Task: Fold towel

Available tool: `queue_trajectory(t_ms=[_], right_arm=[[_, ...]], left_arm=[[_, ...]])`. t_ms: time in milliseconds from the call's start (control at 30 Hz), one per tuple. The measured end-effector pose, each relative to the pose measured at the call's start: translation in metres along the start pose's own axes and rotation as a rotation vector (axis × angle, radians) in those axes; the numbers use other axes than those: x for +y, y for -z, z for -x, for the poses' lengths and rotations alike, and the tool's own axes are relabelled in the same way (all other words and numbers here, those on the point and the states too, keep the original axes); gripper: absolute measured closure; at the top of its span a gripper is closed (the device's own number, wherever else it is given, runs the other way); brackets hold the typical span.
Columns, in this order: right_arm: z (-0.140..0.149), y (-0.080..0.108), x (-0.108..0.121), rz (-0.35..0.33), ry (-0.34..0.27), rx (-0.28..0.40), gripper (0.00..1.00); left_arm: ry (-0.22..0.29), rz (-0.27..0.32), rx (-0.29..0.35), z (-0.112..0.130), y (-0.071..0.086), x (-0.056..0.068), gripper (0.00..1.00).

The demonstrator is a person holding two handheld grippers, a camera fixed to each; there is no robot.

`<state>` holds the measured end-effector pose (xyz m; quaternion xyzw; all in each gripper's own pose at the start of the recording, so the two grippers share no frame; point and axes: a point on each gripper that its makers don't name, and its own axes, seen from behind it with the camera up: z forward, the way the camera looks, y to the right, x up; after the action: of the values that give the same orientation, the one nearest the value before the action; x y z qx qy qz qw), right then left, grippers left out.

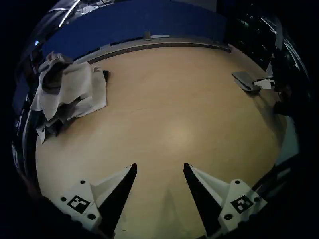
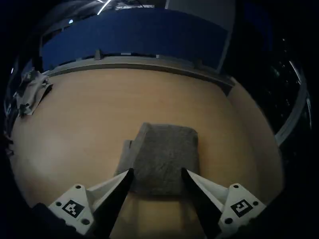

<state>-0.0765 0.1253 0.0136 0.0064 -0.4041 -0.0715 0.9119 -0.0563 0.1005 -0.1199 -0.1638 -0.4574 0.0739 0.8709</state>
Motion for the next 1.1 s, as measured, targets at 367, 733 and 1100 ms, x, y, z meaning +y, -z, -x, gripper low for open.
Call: queue_trajectory(t_ms=[367, 733, 1100], right_arm=[[0.019, -0.003, 0.002, 0.003, 0.004, -0.037, 0.04], [0.041, -0.009, 0.003, -0.003, 0.022, -0.067, 0.04], [0.049, -0.015, 0.004, -0.037, -0.018, -0.062, 0.04]], left_arm=[[-0.002, 0.000, -0.002, 0.002, 0.000, 0.001, 0.13], [-0.004, -0.002, -0.005, 0.004, 0.001, 0.003, 0.13], [-0.003, -0.007, -0.001, 0.002, 0.001, 0.002, 0.14]])
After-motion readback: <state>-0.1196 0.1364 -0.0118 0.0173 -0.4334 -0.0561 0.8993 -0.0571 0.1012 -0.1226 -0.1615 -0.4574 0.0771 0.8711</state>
